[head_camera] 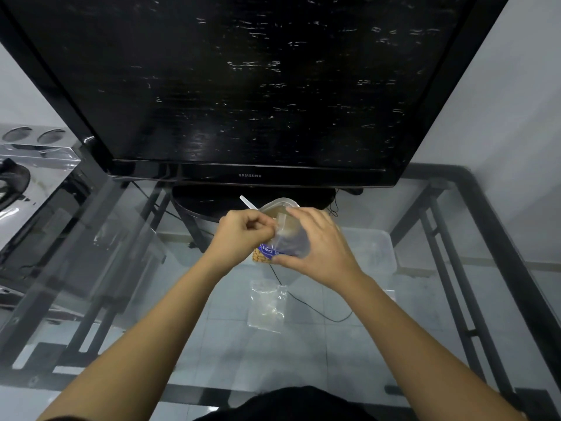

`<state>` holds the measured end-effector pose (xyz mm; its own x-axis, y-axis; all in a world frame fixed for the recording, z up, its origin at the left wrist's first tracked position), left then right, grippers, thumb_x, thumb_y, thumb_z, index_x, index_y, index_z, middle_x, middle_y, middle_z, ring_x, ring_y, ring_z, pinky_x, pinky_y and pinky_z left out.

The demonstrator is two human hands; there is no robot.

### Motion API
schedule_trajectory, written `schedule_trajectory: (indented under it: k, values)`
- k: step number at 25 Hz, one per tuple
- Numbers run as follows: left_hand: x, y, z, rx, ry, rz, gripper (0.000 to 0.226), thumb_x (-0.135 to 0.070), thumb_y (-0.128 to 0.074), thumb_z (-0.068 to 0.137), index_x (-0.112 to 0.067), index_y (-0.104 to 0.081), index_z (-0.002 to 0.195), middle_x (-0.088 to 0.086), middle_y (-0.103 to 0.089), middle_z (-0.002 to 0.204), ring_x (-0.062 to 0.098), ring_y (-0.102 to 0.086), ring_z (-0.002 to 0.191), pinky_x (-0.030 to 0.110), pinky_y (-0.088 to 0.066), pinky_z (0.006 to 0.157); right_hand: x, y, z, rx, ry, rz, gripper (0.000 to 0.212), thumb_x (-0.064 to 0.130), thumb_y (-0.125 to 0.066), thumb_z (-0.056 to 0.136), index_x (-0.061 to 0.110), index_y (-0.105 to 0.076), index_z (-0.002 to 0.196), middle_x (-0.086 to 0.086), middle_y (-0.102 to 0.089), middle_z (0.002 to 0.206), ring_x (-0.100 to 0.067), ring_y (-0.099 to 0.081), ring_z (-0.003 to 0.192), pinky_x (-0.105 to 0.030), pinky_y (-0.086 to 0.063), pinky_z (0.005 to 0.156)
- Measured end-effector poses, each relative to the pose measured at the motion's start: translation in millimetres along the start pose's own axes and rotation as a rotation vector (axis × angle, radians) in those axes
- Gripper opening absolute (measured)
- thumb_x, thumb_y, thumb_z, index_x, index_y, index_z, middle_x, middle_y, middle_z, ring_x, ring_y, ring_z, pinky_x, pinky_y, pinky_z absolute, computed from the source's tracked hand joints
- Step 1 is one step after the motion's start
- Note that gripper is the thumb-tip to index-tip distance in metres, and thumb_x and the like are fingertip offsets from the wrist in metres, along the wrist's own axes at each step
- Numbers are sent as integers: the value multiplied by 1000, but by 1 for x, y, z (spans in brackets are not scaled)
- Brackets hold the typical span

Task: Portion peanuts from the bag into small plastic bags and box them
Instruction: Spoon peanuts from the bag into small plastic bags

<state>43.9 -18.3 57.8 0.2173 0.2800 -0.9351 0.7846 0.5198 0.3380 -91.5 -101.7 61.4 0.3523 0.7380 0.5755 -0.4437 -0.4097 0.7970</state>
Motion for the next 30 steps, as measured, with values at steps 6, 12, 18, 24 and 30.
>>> schedule_trajectory:
  k: [6,12,18,24,30]
  values:
    - [2,-3,7,37,4,-45,10,-8,-64,78,-17,-70,76,1,-68,66,6,-61,58,17,-46,57,-10,-1,5,-119,-14,236,47,36,-79,68,24,-61,110,23,-52,98,-4,-53,97,-21,-43,84]
    - [37,26,39,-439,270,66,48,-48,-61,82,-13,-59,114,-9,-55,71,12,-57,75,38,-53,74,-48,-6,6,-218,-307,560,49,33,-78,71,27,-58,115,14,-60,108,2,-53,102,-4,-43,76]
    - [22,6,63,-171,15,225,26,-27,-60,88,-8,-61,71,-5,-49,55,5,-44,50,18,-37,55,-68,-27,17,-48,-425,638,45,39,-73,74,30,-54,114,12,-62,110,-5,-58,103,-9,-47,71]
    - [7,3,57,-7,-406,582,10,-17,-58,89,-9,-64,87,0,-62,64,10,-54,54,23,-45,53,-76,-29,18,-37,-443,670,41,35,-72,76,30,-53,112,14,-62,107,1,-56,103,-3,-46,73]
    - [41,8,80,-128,82,224,13,-10,-53,89,-6,-65,84,10,-68,71,21,-68,71,40,-58,75,-75,-25,18,-30,-492,718,39,34,-71,78,27,-53,112,22,-60,98,9,-55,94,0,-44,67]
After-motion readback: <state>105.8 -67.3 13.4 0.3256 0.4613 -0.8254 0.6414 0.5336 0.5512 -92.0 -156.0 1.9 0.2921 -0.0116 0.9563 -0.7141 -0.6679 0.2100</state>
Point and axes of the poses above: each hand's wrist, its own z-axis towards the middle knuckle, its own y-axis out of the back of the hand, x = y × z, the point moved 4 cm from there along z, towards the middle knuckle
